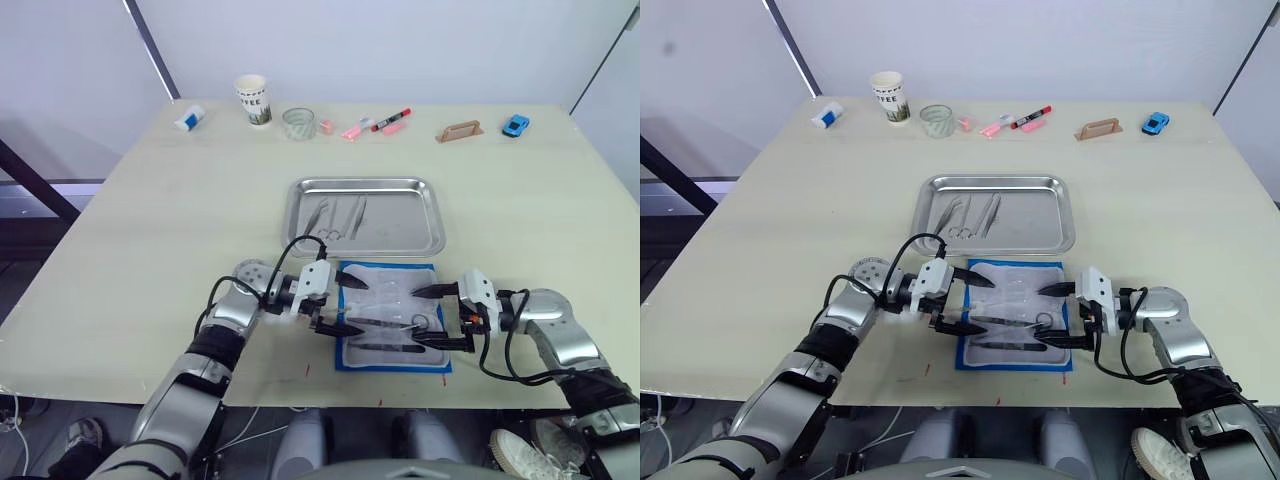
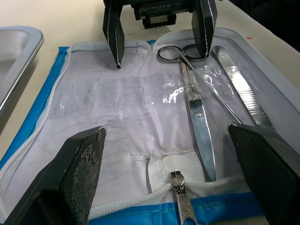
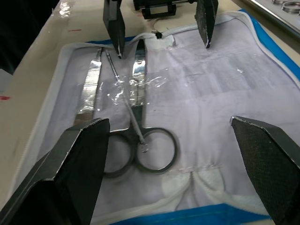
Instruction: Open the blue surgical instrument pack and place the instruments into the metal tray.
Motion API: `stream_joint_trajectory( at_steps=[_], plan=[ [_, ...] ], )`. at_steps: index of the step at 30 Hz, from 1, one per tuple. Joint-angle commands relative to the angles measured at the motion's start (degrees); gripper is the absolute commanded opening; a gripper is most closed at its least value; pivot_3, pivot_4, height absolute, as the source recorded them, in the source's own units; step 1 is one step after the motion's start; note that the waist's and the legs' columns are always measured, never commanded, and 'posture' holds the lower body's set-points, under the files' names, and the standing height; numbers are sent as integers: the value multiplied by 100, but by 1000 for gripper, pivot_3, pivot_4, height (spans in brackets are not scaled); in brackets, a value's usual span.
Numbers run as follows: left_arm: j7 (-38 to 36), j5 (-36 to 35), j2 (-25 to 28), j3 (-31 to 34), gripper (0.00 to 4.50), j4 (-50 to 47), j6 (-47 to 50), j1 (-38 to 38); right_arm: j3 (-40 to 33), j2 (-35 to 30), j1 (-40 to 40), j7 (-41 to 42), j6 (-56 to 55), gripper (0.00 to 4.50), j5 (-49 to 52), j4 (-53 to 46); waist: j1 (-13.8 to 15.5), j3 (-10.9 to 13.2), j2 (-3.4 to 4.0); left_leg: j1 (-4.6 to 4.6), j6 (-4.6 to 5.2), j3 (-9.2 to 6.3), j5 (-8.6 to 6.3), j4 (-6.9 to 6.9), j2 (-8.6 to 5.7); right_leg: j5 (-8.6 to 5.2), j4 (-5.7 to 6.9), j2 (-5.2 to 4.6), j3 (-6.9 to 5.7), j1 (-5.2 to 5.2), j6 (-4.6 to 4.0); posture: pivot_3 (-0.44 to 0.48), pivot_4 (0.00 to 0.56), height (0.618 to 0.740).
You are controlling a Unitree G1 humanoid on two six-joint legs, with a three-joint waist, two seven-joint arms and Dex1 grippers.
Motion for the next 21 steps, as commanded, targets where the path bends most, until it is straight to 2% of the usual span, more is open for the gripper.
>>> stream_joint_trajectory(
  at_steps=[1, 6, 9, 16, 18, 21],
  plan=[
    [-37, 372, -32, -204, 4431, 869, -191, 183, -233, -158, 127, -70, 326, 4500, 212, -397, 5, -4, 5, 0, 0, 0, 0, 0, 0, 0, 0, 0, 0, 0, 0, 0, 150, 740],
    [-104, 369, -102, -181, 4431, 1086, -383, 145, -526, -351, 221, -161, 850, 4500, 611, -906, 41, -18, 26, 0, 1, 1, 0, 0, -2, -3, 0, 0, 5, 0, -5, 0, 150, 740],
    [-181, 418, -148, -181, 4431, 1335, -617, 110, -927, -790, 547, -235, 1378, 4500, 981, -1800, 95, -20, 40, -4, 1, -2, 0, 0, -2, -7, -2, 0, 3, -2, -10, 0, 150, 740],
    [-171, 399, -215, -141, 4431, 1358, -719, 86, -1521, -1236, 1094, -1088, 2138, 4500, 1179, -3185, 91, -38, 40, -2, 3, -4, -2, -3, -3, -13, -7, 1, 5, 0, -13, 0, 150, 740],
    [-178, 399, -203, -136, 4431, 1323, -733, 80, -1561, -1272, 1096, -1371, 2556, 4500, 1357, -3567, 87, -38, 40, -3, 4, -1, -2, -3, -3, -14, -9, 1, 8, -1, -12, 0, 150, 740],
    [-197, 374, -194, -117, 4431, 1284, -686, 61, -1370, -1278, 1043, -1680, 2617, 4500, 1074, -3842, 91, -38, 40, -4, 4, -4, -2, -3, -3, -14, -10, 1, 6, -1, -12, 0, 150, 740]
  ],
)
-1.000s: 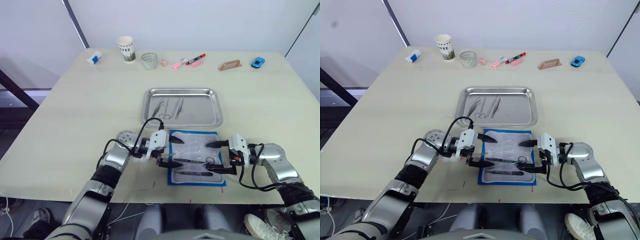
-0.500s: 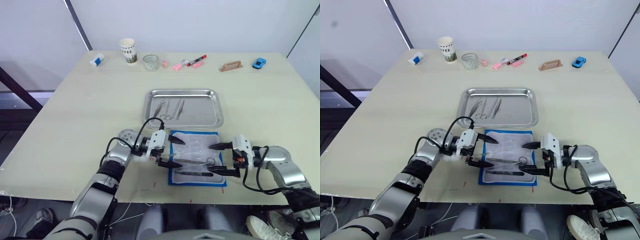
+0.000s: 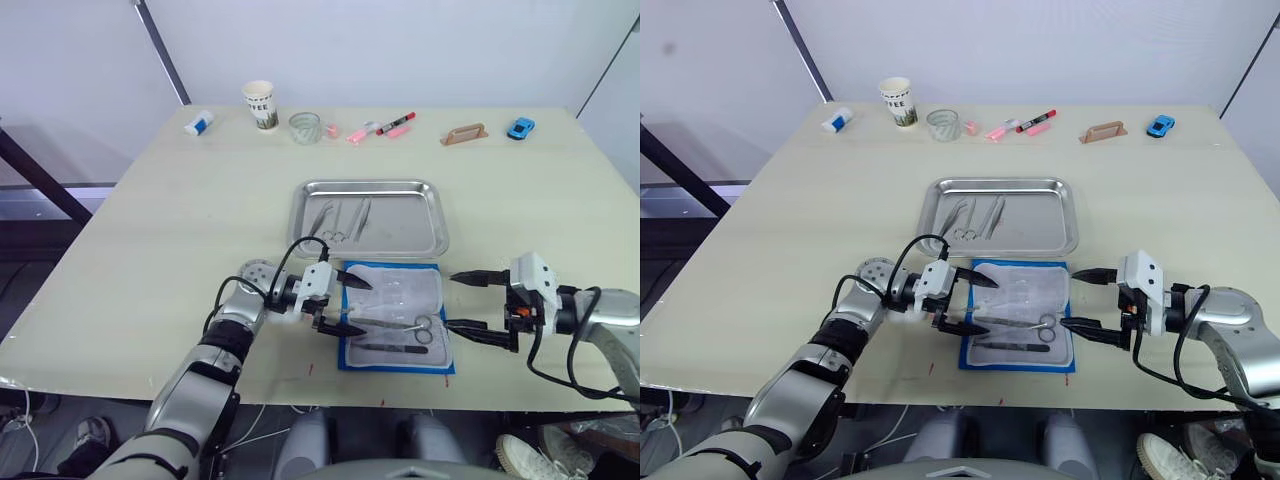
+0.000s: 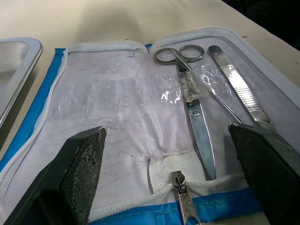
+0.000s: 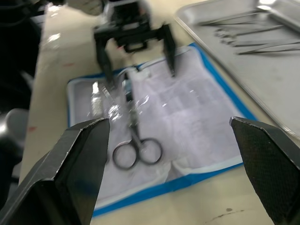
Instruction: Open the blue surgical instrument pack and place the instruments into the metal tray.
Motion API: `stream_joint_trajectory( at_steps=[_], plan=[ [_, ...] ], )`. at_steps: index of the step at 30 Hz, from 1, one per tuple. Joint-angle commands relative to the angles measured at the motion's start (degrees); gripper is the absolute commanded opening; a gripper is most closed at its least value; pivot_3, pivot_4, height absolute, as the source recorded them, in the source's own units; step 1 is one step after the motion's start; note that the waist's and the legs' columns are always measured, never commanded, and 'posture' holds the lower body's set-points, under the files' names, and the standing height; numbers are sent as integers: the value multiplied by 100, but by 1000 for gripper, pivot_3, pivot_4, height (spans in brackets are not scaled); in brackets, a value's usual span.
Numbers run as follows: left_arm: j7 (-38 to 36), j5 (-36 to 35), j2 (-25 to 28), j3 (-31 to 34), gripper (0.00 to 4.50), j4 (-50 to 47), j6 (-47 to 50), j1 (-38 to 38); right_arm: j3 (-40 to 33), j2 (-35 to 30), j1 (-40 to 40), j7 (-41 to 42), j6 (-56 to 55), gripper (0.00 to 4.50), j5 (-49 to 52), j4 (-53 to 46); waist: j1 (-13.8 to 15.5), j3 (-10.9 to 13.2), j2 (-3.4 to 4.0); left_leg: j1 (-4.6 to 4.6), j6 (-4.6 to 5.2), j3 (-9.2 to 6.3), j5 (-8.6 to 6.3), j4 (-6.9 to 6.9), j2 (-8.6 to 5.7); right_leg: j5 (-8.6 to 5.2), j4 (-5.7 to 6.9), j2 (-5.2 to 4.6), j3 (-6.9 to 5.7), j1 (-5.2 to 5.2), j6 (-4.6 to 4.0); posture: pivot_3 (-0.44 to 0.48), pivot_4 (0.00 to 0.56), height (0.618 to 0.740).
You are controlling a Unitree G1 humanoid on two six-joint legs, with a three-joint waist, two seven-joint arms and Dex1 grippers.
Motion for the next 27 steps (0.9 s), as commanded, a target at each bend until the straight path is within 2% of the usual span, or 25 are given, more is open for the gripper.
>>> stream_joint_trajectory(
  at_steps=[1, 4, 7, 11, 27],
  plan=[
    [-5, 381, 62, -206, 4431, 464, 82, 287, 161, -78, -194, -595, 230, 4500, -419, -433, -1, 0, 0, 0, 0, 0, 0, 0, 0, 0, -1, 0, 0, 0, 0, 0, 150, 740],
    [-21, 382, 80, -205, 4431, 450, 81, 289, 571, 113, -535, -1154, 701, 4500, -732, -402, -8, 1, -1, 1, 1, 2, -1, 0, 1, -1, -3, 0, 2, -1, 0, 0, 150, 740],
    [-30, 365, 79, -198, 4431, 397, 134, 282, 993, 251, -716, -1392, 516, 4500, -1233, -175, -1, 0, 0, -2, 2, -1, -1, -1, 1, -2, -5, 1, -2, -3, -1, 0, 150, 740],
    [-53, 326, 97, -204, 4431, 199, 223, 341, 1393, 149, -868, -1165, 116, 4500, -1637, 231, -4, 3, -2, -5, 3, 1, -2, -1, 1, -2, -12, 0, -1, -2, -1, 0, 150, 740],
    [2, 306, 193, -221, 4431, -269, 510, 502, 1716, 333, -1138, -688, -345, 4500, -1879, 627, -24, 21, -17, -5, 14, 3, -8, -2, 4, -2, -20, 4, 3, -4, 0, 0, 150, 740]
  ],
)
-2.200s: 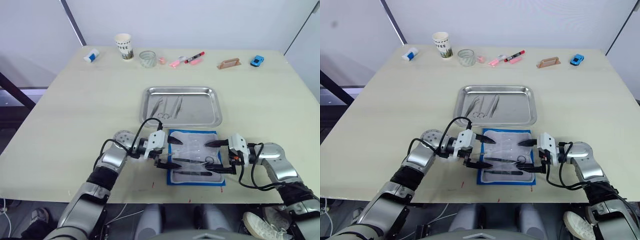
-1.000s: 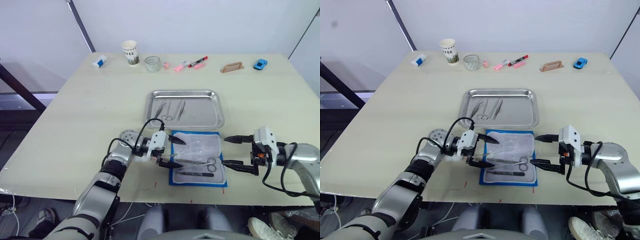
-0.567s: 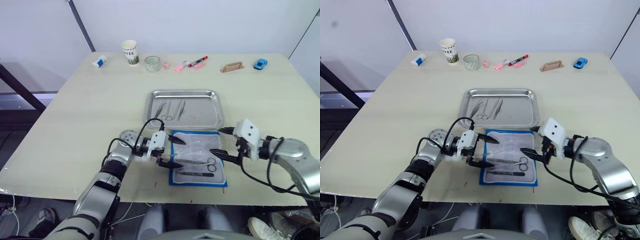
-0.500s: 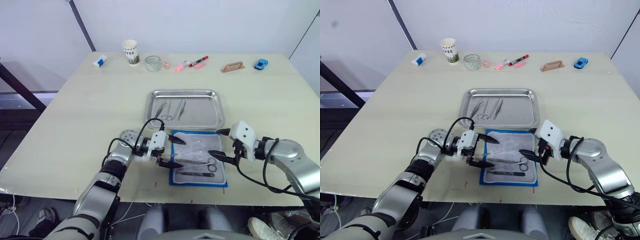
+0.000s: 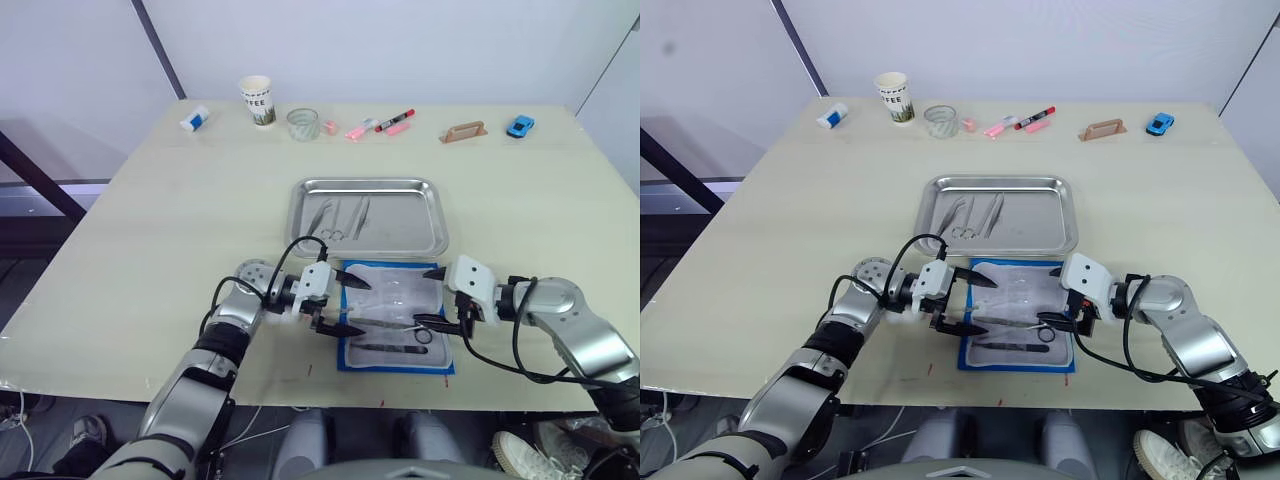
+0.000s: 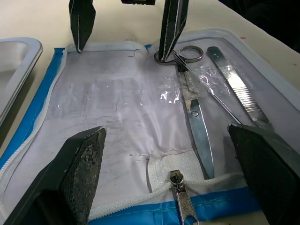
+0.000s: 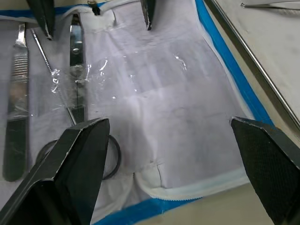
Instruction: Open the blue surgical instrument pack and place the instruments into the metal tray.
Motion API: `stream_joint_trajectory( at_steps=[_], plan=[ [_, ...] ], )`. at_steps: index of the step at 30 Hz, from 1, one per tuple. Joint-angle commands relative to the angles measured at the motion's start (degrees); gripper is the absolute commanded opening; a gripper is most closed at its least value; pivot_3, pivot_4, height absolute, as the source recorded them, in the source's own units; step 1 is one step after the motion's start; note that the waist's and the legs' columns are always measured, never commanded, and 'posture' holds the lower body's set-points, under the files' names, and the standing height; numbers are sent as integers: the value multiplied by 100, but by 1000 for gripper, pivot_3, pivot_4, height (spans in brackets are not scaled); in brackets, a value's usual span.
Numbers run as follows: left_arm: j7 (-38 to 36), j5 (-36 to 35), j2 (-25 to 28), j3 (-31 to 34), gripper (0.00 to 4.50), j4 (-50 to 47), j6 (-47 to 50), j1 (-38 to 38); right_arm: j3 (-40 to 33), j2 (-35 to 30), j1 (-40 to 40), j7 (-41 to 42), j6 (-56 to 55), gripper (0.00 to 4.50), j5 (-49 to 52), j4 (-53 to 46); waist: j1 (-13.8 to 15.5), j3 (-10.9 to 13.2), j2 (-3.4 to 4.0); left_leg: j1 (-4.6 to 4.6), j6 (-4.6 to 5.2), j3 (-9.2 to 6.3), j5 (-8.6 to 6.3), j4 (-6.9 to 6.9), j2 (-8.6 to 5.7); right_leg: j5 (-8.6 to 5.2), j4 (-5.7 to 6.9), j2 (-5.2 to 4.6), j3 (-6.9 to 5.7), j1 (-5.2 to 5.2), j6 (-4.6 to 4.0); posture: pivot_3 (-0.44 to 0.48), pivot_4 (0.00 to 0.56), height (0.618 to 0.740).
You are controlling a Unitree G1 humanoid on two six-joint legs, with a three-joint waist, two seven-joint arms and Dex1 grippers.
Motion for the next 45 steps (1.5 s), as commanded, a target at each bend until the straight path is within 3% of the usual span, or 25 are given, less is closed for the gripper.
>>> stream_joint_trajectory(
  at_steps=[1, 32, 45],
  plan=[
    [-13, 308, 65, -231, 4431, 261, 165, 320, 0, 10, -90, 84, -146, 4500, -7, -156, 0, 1, -1, 0, 0, 0, 0, 0, 0, 0, 0, 0, 0, 0, 0, 0, 150, 740],
    [-9, 320, 63, -247, 4431, 321, 148, 349, 196, -88, -213, 614, -814, 4500, -426, 163, 3, 2, -1, 0, 3, 0, -2, 0, 1, 0, -5, 0, 2, 0, -1, 0, 150, 740],
    [65, 373, -40, -267, 4431, 444, 170, 251, 191, 10, 133, 426, -22, 4500, -263, -515, 20, 4, -2, -2, 4, -5, -2, 0, 1, 0, -11, -7, 3, 0, 0, 0, 150, 740]
  ],
)
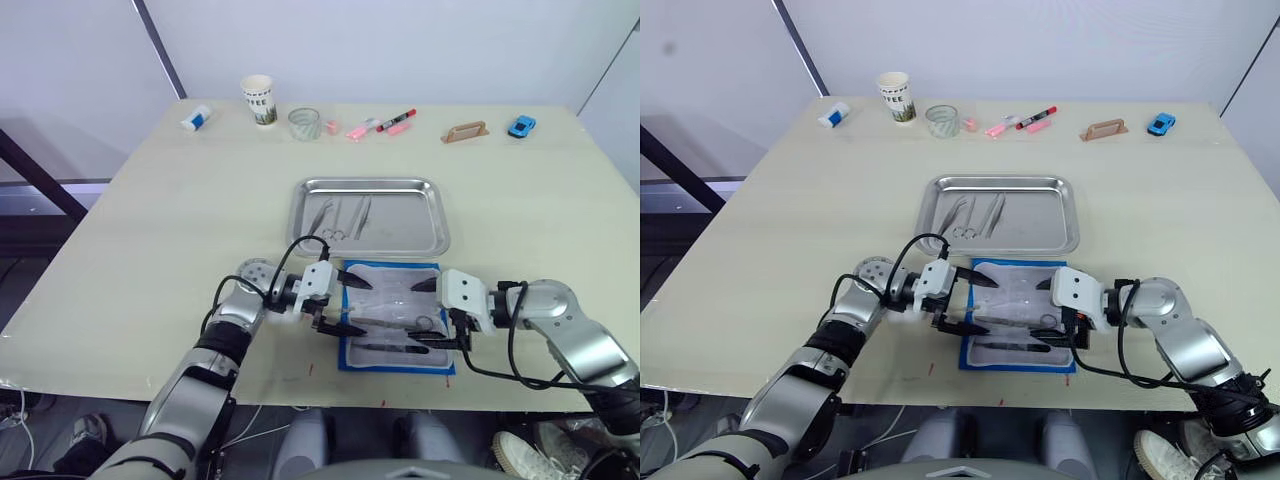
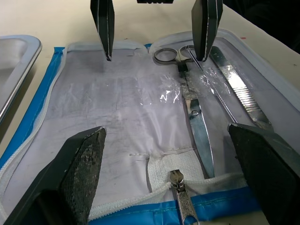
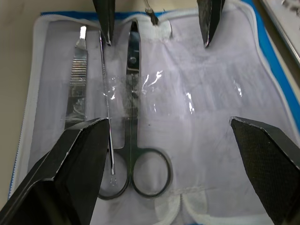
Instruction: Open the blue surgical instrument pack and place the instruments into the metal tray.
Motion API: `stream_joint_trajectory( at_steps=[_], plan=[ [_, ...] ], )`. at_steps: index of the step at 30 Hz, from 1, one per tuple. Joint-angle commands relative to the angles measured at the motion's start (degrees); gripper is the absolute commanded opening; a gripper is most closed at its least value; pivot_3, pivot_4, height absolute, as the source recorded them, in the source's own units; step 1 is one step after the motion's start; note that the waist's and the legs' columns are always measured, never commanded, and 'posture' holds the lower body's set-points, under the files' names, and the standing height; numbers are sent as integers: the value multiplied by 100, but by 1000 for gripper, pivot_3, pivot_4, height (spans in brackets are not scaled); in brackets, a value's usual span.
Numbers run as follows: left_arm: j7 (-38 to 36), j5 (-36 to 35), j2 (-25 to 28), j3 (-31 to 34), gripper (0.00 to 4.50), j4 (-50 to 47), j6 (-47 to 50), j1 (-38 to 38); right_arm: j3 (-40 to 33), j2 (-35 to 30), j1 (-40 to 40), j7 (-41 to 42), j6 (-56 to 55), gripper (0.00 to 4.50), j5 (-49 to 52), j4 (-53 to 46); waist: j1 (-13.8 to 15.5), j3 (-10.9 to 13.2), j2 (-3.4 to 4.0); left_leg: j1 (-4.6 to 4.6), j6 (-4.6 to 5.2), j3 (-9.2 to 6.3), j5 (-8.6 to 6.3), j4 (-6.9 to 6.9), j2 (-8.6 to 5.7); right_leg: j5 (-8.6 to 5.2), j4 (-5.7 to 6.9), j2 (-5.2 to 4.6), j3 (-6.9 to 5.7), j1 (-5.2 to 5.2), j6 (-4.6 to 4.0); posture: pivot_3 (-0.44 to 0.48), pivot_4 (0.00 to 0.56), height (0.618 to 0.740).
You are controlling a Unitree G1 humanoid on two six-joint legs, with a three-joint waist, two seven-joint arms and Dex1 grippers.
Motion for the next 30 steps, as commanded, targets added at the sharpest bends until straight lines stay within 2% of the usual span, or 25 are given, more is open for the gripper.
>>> stream_joint_trajectory(
  at_steps=[1, 6, 9, 18, 23, 30],
  plan=[
    [5, 331, 20, -241, 4431, 397, 123, 322, -1, -2, 13, -126, 95, 4500, -37, -241, -2, 0, 0, -1, 0, -1, 0, 0, 0, 0, -1, -1, 0, 0, 0, 0, 150, 740],
    [-46, 305, 77, -233, 4431, 332, 96, 406, 15, 6, 9, -183, 155, 4500, -56, -196, -8, -1, 1, 1, 1, -8, 0, -1, 0, 0, -2, 0, 0, 0, 0, 0, 150, 740],
    [-57, 298, 90, -229, 4500, 298, 104, 431, -55, 52, 23, -153, 262, 3798, 137, -293, -15, 0, 1, 1, 1, -9, -1, -1, 0, 0, -2, 0, 0, 0, 0, 0, 150, 740],
    [-60, 292, 104, -224, 4500, 225, 157, 453, -242, 158, -18, -57, 553, 3798, 738, -396, -20, 0, -1, 1, 2, -14, -1, -8, 1, 0, -9, 1, 1, -1, 0, 0, 150, 740],
    [-64, 282, 111, -224, 4500, 211, 176, 451, -214, 186, -168, -274, 372, 3798, 488, -27, -22, 1, -1, 2, 2, -14, -1, -9, 1, 0, -9, 1, 1, -1, 0, 0, 150, 740],
    [-72, 274, 116, -226, 4500, 195, 185, 457, -68, 114, -239, -147, 7, 3798, 230, 243, -24, 1, 1, 3, 2, -13, -1, -14, 1, 0, -11, 2, 1, -2, 0, 0, 150, 740]
  ],
)
